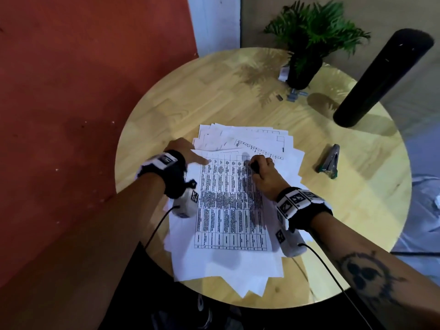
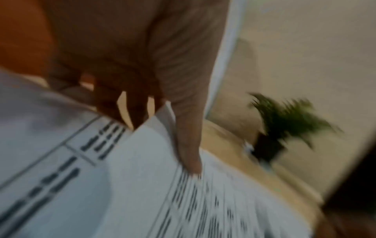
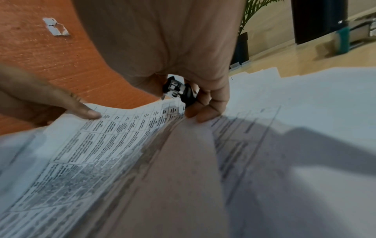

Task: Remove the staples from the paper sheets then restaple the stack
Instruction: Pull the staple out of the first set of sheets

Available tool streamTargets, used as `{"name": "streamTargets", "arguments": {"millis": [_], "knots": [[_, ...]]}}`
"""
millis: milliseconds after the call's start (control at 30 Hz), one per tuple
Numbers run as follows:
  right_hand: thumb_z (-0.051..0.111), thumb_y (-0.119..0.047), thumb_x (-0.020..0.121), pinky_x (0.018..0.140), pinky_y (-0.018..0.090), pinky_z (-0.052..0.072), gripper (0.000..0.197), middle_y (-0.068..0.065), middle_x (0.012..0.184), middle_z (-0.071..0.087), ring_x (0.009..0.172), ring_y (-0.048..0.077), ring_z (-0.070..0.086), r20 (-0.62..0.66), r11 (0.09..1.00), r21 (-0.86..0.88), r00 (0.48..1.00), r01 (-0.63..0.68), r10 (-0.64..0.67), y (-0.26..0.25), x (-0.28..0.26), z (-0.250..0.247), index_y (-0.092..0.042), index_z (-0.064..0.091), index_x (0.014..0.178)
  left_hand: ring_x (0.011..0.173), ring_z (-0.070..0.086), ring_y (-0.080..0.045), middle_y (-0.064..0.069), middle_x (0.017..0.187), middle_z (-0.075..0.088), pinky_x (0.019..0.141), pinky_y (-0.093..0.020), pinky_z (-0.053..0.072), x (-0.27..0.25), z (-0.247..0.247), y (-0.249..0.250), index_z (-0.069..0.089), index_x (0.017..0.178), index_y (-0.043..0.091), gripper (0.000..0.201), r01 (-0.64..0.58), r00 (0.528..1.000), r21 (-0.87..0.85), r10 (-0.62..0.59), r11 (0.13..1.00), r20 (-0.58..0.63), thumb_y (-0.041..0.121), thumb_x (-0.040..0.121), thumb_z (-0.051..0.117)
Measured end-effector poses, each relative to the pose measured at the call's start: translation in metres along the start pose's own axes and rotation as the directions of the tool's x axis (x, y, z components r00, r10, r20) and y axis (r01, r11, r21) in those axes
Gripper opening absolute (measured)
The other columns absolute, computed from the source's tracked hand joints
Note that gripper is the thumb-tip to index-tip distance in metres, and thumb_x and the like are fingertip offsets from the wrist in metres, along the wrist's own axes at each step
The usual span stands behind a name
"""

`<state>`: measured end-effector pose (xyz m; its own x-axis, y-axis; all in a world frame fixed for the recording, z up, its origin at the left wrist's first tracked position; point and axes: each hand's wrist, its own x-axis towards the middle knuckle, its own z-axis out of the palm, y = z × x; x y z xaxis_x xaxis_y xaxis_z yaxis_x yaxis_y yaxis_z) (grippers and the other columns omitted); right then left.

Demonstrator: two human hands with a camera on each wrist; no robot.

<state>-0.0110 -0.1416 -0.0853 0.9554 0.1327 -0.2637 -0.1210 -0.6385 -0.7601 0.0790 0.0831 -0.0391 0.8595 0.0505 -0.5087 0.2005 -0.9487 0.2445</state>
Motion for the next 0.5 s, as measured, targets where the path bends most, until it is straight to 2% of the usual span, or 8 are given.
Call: {"name": "streamTargets", "arguments": {"millis": [67,100,167,233,300,367,433,500], "knots": [[0.044,-0.012,0.083,0.081,0.04,0.042,0.035,0.013,0.101,0.038,0.089,0.034,0.048,-0.017,1.0,-0.002,1.0,-0.016,0.016,0.0,0.001,0.001,-0.002,0.043,0.116,0.111,0.058,-0.029,-0.017,0.123,0.062,0.089,-0.029,0.046,0.003,-0.005,-0.006,0.063,0.115,-0.001,0.066,0.03,0.994,-0.061,-0.023,0.998,0.109,0.041,0.067,0.082],[0.044,-0.014,0.082,0.081,0.041,0.041,0.035,0.016,0.102,0.04,0.09,0.036,0.049,-0.023,1.0,-0.009,1.0,-0.021,0.021,-0.001,0.001,0.002,-0.001,0.043,0.115,0.101,0.061,-0.027,-0.016,0.112,0.066,0.079,-0.026,0.048,0.003,-0.006,-0.008,0.067,0.104,0.003,0.054,0.005,0.992,-0.068,0.004,0.998,0.126,0.039,0.066,0.083],[0.04,-0.02,0.076,0.076,0.038,0.04,0.037,0.019,0.1,0.043,0.087,0.033,0.048,-0.03,1.0,0.0,0.999,-0.027,0.027,-0.006,0.0,0.001,-0.002,0.043,0.108,0.078,0.057,-0.019,-0.006,0.087,0.063,0.054,-0.019,0.042,-0.003,-0.009,-0.006,0.068,0.083,0.011,0.034,-0.067,0.991,-0.103,0.078,0.992,0.106,0.037,0.067,0.083],[0.035,-0.022,0.071,0.064,0.031,0.034,0.031,0.014,0.088,0.043,0.076,0.025,0.043,-0.062,0.995,0.092,0.997,-0.05,0.055,-0.01,0.001,-0.002,-0.007,0.038,0.098,0.076,0.053,-0.016,-0.001,0.082,0.059,0.057,-0.022,0.037,-0.009,-0.011,-0.006,0.067,0.083,0.013,0.031,-0.167,0.985,-0.17,0.173,0.971,0.025,0.036,0.069,0.082],[0.037,-0.018,0.083,0.049,0.025,0.033,0.017,0.009,0.072,0.042,0.058,0.02,0.038,-0.088,0.957,0.268,0.987,-0.109,0.137,-0.016,0.002,-0.012,-0.011,0.03,0.096,0.074,0.05,-0.013,-0.001,0.077,0.056,0.064,-0.023,0.032,-0.017,-0.018,-0.005,0.064,0.078,0.011,0.028,-0.294,0.956,-0.276,0.277,0.915,-0.1,0.031,0.07,0.082],[0.038,-0.008,0.094,0.046,0.022,0.032,0.016,0.008,0.067,0.043,0.049,0.019,0.038,-0.091,0.868,0.466,0.966,-0.172,0.24,-0.019,-0.003,-0.026,-0.02,0.027,0.094,0.066,0.044,-0.013,-0.002,0.067,0.051,0.062,-0.024,0.027,-0.031,-0.032,-0.001,0.057,0.066,0.012,0.029,-0.432,0.9,-0.323,0.382,0.842,-0.209,0.025,0.068,0.083],[0.044,-0.009,0.096,0.047,0.02,0.035,0.022,0.007,0.071,0.05,0.044,0.017,0.048,-0.147,0.796,0.591,0.952,-0.134,0.269,-0.027,-0.016,-0.043,-0.023,0.029,0.086,0.064,0.043,-0.012,-0.004,0.065,0.051,0.063,-0.026,0.029,-0.046,-0.053,0.006,0.054,0.062,0.017,0.031,-0.545,0.837,-0.335,0.484,0.768,-0.253,0.019,0.065,0.085],[0.052,-0.014,0.095,0.042,0.015,0.036,0.023,0.005,0.074,0.057,0.04,0.009,0.053,-0.254,0.758,0.652,0.937,-0.016,0.239,-0.038,-0.033,-0.061,-0.024,0.033,0.086,0.058,0.045,-0.001,0.003,0.061,0.053,0.06,-0.023,0.034,-0.062,-0.078,0.016,0.052,0.066,0.021,0.035,-0.615,0.789,-0.387,0.538,0.687,-0.298,0.009,0.063,0.085]]}}
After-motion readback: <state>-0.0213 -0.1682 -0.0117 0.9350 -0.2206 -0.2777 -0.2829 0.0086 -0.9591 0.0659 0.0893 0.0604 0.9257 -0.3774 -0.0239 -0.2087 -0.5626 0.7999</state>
